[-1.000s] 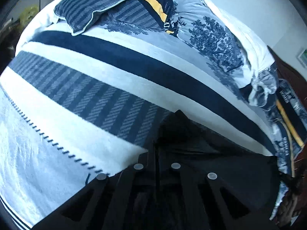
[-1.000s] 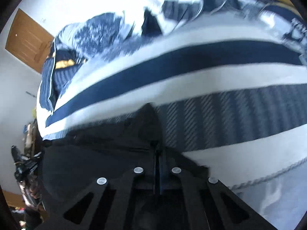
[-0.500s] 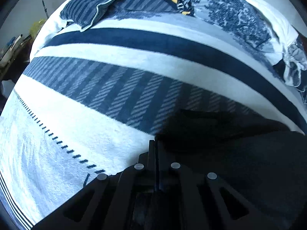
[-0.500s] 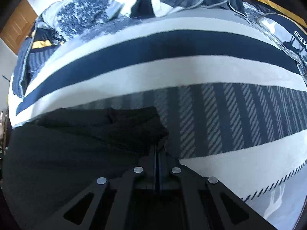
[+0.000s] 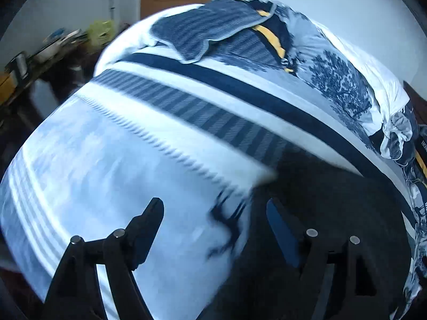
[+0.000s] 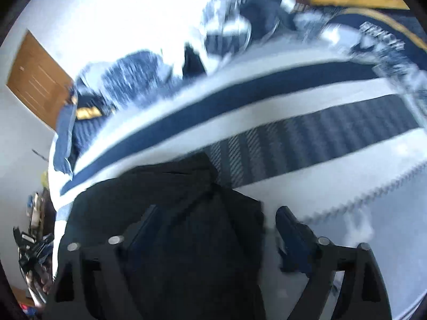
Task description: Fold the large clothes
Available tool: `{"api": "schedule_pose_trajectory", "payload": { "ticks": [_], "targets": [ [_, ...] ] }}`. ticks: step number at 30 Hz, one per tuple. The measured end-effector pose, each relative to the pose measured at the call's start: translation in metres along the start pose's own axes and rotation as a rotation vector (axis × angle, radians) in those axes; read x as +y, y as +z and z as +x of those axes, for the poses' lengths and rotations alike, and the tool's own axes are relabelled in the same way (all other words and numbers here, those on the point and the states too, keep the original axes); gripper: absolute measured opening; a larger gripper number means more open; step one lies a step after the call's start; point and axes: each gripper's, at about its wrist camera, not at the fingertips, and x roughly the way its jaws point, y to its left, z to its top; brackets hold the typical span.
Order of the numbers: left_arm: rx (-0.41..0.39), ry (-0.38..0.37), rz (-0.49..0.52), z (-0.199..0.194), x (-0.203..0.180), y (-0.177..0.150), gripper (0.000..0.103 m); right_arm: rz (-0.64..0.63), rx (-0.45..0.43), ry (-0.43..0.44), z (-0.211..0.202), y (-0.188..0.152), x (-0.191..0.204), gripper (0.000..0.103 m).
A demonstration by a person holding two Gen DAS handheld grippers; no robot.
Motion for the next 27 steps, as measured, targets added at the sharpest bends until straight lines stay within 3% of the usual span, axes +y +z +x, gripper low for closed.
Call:
{"api": "schedule_pose_trajectory", "payload": {
  "ticks": [4, 9, 12, 14, 15, 17, 18, 19, 21, 24, 27],
  "targets": [
    [0.099, -0.093, -0.118, -0.014, 0.036, -0.055, 0.08, 0.126, 0.052, 0.142, -0.026, -0.061, -0.025, 0.09],
    [0.264, -0.206, -0.221, 0.001, 0.033, -0.111, 0.08, 0.235, 0.112, 0.131, -0.025, -0.127, -0.047, 0.09],
    [0.303, -0.189, -0.223, 0.018, 0.024, -0.114, 0.08, 0.272, 0.123, 0.156, -0.011, -0.134, -0.055, 0.089],
    [0.299, -0.169, -0.238, 0.027, 0.022, -0.11, 0.076, 0.271, 0.15, 0.169, -0.004, -0.131, -0.052, 0.077],
    [0.293, -0.15, -0.234, 0.03, 0.02, -0.109, 0.067, 0.249, 0.166, 0.178, 0.001, -0.129, -0.048, 0.072],
    [0.321, -0.161, -0.224, 0.034, 0.016, -0.11, 0.005, 0.218, 0.2, 0.15, 0.011, -0.13, -0.043, 0.033],
    [0.329, -0.169, -0.221, 0.032, 0.014, -0.11, 0.003, 0.219, 0.213, 0.167, 0.012, -0.132, -0.041, 0.025],
    [0.306, -0.153, -0.203, 0.026, 0.012, -0.108, 0.002, 0.215, 0.214, 0.171, 0.01, -0.132, -0.039, 0.008],
    [0.241, -0.108, -0.148, 0.012, 0.006, -0.105, 0.002, 0.172, 0.189, 0.137, -0.004, -0.131, -0.029, 0.004],
    [0.254, -0.067, -0.153, 0.019, 0.001, -0.103, 0.002, 0.121, 0.156, 0.065, -0.021, -0.129, -0.02, 0.003],
    [0.269, -0.035, -0.155, 0.031, 0.002, -0.104, 0.002, 0.043, 0.206, -0.025, 0.0, -0.133, -0.016, 0.003]
  ]
}}
